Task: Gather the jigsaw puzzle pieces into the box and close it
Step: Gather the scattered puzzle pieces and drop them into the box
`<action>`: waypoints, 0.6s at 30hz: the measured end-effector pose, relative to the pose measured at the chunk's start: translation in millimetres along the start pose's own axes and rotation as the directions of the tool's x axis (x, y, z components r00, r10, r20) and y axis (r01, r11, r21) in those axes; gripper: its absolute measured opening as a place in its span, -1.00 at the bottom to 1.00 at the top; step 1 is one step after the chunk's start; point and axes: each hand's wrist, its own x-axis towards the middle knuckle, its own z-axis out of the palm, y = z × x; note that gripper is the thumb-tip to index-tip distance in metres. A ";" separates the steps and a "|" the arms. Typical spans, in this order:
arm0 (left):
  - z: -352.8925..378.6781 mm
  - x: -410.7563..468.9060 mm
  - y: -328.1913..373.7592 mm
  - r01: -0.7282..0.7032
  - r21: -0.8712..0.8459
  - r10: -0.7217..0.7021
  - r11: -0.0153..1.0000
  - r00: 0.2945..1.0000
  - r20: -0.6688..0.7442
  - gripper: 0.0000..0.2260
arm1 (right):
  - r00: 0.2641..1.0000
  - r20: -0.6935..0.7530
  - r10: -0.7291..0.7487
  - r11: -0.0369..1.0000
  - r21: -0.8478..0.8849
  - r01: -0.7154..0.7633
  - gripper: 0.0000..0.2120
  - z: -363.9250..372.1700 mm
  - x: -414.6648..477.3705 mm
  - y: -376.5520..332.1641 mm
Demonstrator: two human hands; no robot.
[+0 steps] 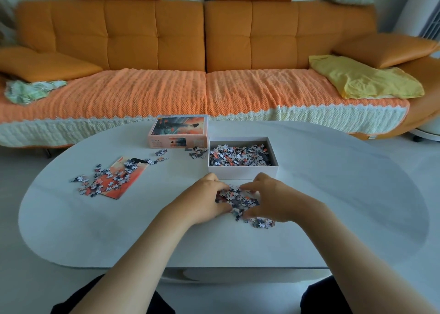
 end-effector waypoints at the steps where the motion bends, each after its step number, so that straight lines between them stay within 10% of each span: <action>1: 0.5 1.5 0.2 -0.001 -0.009 0.001 1.000 1.000 -0.008 -0.53 | 1.000 -0.014 0.007 1.000 0.019 -0.007 -0.35 0.7 2.1 -1.0; 11: -2.0 3.8 -1.9 -0.008 0.000 0.008 1.000 0.997 0.073 -0.34 | 1.000 -0.015 0.024 0.999 -0.029 -0.024 -0.23 2.6 6.4 -11.0; 18: -4.2 7.6 0.0 -0.046 -0.011 0.046 0.999 0.999 -0.026 -0.70 | 0.994 -0.105 0.023 0.998 0.065 -0.016 -0.65 5.5 17.5 -18.3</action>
